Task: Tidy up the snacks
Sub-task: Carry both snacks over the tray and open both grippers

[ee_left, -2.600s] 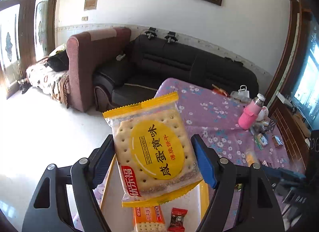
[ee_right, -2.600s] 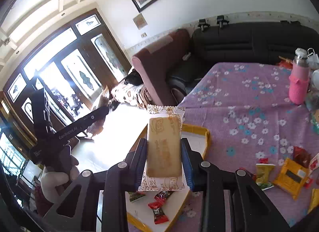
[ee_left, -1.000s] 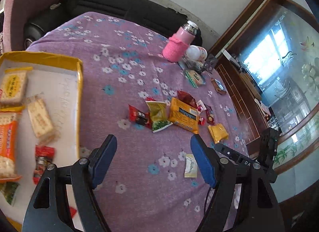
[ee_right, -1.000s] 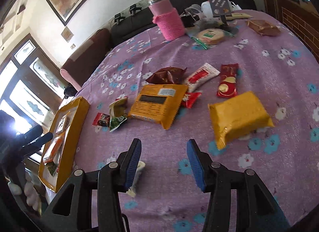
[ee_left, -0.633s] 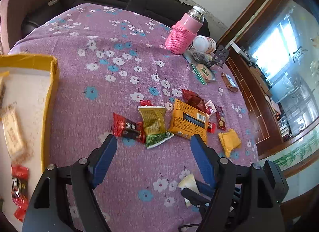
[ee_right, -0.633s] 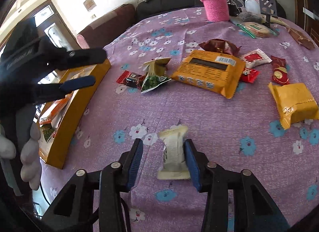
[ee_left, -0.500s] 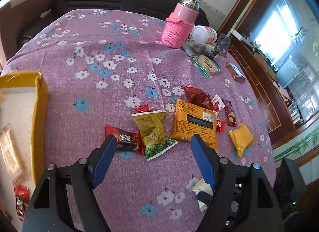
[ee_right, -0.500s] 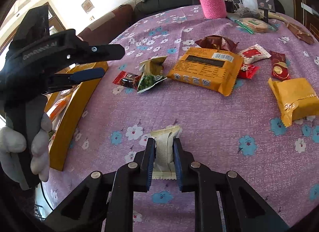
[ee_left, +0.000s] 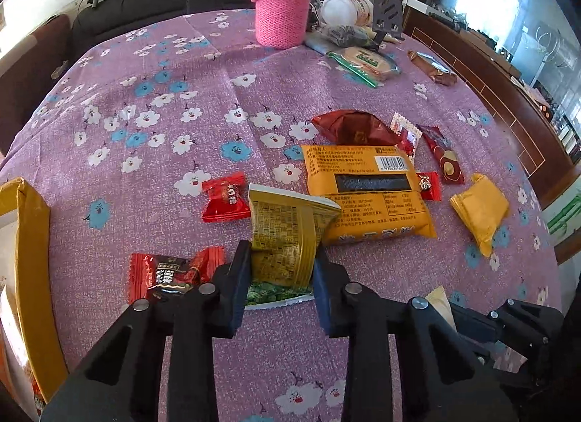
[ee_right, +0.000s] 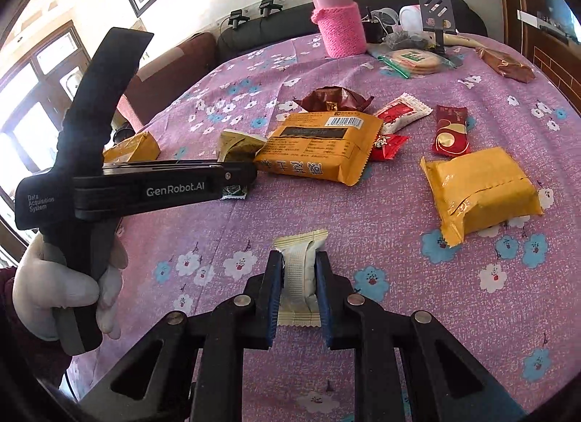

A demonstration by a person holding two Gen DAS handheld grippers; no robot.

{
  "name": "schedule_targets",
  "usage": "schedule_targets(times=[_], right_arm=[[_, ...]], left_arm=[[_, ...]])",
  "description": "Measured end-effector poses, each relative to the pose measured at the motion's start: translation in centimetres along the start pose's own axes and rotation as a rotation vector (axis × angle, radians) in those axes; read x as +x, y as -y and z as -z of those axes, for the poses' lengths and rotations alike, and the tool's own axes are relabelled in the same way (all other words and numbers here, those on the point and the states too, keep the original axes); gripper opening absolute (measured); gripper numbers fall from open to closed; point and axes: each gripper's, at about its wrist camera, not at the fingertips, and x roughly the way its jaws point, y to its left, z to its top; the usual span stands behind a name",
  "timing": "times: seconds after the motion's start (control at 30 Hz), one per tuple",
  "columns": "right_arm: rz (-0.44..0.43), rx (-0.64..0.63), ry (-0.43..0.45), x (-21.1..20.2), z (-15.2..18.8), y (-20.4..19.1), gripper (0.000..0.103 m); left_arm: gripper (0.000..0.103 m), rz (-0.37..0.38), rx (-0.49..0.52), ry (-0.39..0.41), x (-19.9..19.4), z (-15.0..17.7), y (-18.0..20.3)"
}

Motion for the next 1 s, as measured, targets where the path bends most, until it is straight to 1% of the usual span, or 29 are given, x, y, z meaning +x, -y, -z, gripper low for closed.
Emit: schedule_targets(times=[0.07, 0.3, 0.43, 0.57, 0.63, 0.77, 0.87, 1.0], right_arm=[[0.009, -0.009, 0.007, 0.0, 0.0, -0.2, 0.018], [0.065, -0.070, 0.061, -1.0, 0.4, -1.9, 0.018], [0.100, -0.127, 0.093, -2.0, 0.5, -3.5, 0.018], [0.079, -0.156, 0.118, -3.6, 0.4, -5.0, 0.018], [0.035, -0.157, 0.123, -4.6, 0.1, -5.8, 0.018], [-0.159, -0.097, 0.091, -5.8, -1.4, -6.6, 0.018], [-0.267, -0.069, 0.059, -5.9, -2.2, -8.0, 0.018], [-0.358, -0.078, 0.003, -5.2, -3.1, -11.8, 0.018]], left_arm=[[0.028, 0.029, -0.030, 0.028, -1.3, 0.3, -0.4], [0.029, 0.069, -0.089, 0.161, -7.3, 2.3, -1.1], [0.029, 0.077, -0.137, 0.236, -11.2, 4.0, -2.4], [0.029, 0.057, -0.197, 0.299, -14.9, 6.0, -5.0], [0.029, 0.039, -0.250, 0.327, -16.6, 7.3, -6.9], [0.029, -0.006, -0.368, 0.385, -19.8, 10.6, -11.0], [0.029, -0.071, -0.420, 0.413, -21.5, 13.0, -13.4], [0.029, -0.171, -0.459, 0.414, -22.0, 15.5, -16.0]])
